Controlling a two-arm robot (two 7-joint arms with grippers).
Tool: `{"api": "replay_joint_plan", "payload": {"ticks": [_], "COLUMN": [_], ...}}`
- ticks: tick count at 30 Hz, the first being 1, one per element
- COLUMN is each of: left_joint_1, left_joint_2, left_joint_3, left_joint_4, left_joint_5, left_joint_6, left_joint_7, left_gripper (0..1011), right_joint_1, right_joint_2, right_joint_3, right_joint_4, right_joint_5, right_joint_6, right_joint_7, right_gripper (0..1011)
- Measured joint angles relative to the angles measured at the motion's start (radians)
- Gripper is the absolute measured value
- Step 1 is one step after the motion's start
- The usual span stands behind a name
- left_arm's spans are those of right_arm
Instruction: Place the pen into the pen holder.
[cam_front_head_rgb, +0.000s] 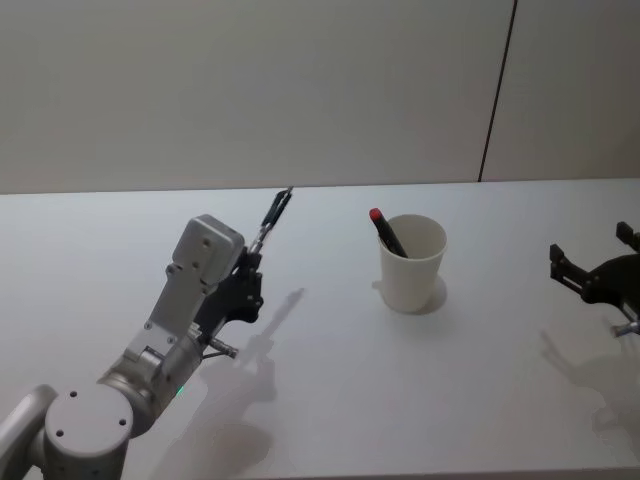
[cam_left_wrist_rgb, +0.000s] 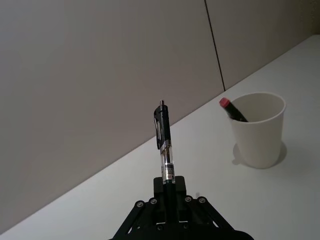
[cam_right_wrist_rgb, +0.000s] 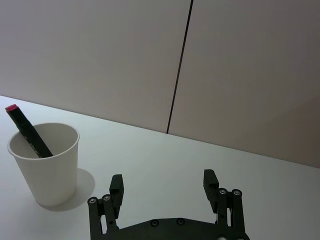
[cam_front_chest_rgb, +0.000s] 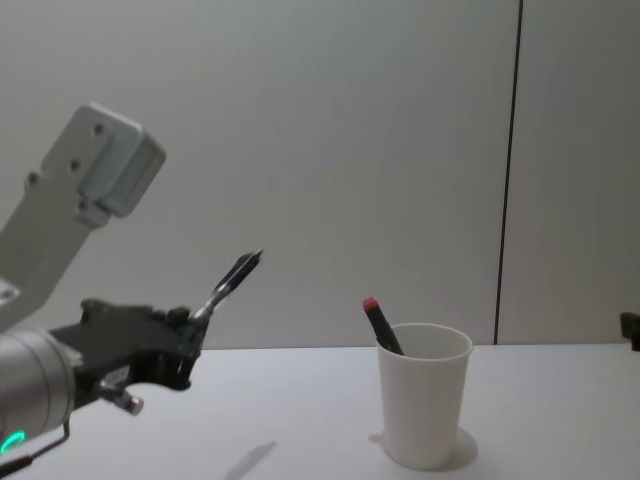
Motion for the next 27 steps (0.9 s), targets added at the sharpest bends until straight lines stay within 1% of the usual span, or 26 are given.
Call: {"api": "replay_joint_plan", "payload": {"ticks": [2,4,5,6,9,12,13,15,17,19,20,23,25,26,27], "left_joint_1": [-0.004,-0.007,-0.011,-0.011,-0.022,-0.030,-0.036,-0.045,-0.049,-0.063,-0.063,-0.082,-0.089,-0.099,-0.102], "left_joint_2": [0.006,0.008,0.011,0.011,0.014,0.015,0.015,0.015,0.015,0.012,0.012,0.007,0.004,0.001,-0.001], "left_joint_3": [-0.002,-0.003,-0.004,-0.004,-0.005,-0.005,-0.005,-0.006,-0.006,-0.006,-0.006,-0.005,-0.004,-0.003,-0.002], "left_joint_4": [-0.007,-0.010,-0.011,-0.011,-0.012,-0.011,-0.009,-0.004,-0.001,0.008,0.008,0.024,0.031,0.038,0.043], "left_joint_5": [0.023,0.033,0.044,0.044,0.065,0.077,0.087,0.096,0.099,0.108,0.108,0.116,0.118,0.119,0.120], "left_joint_6": [-0.033,-0.048,-0.066,-0.066,-0.103,-0.124,-0.142,-0.163,-0.169,-0.199,-0.199,-0.239,-0.252,-0.269,-0.279], "left_joint_7": [-0.035,-0.052,-0.071,-0.071,-0.122,-0.150,-0.176,-0.206,-0.216,-0.260,-0.260,-0.316,-0.336,-0.360,-0.372], "left_gripper": [138,138,138,138,138,138,138,138,138,138,138,138,138,138,138], "right_joint_1": [0.000,0.000,0.000,0.000,0.000,0.000,0.000,0.000,0.000,0.000,0.000,0.000,0.000,0.000,0.000], "right_joint_2": [0.000,0.000,0.000,0.000,0.000,0.000,0.000,0.000,0.000,0.000,0.000,0.000,0.000,0.000,0.000], "right_joint_3": [0.000,0.000,0.000,0.000,0.000,0.000,0.000,0.000,0.000,0.000,0.000,0.000,0.000,0.000,0.000], "right_joint_4": [0.000,0.000,0.000,0.000,0.000,0.000,0.000,0.000,0.000,0.000,0.000,0.000,0.000,0.000,0.000], "right_joint_5": [0.000,0.000,0.000,0.000,0.000,0.000,0.000,0.000,0.000,0.000,0.000,0.000,0.000,0.000,0.000], "right_joint_6": [0.000,0.000,0.000,0.000,0.000,0.000,0.000,0.000,0.000,0.000,0.000,0.000,0.000,0.000,0.000], "right_joint_7": [0.000,0.000,0.000,0.000,0.000,0.000,0.000,0.000,0.000,0.000,0.000,0.000,0.000,0.000,0.000], "right_gripper": [1001,1001,1001,1001,1001,1001,1001,1001,1001,1001,1001,1001,1001,1001,1001]}}
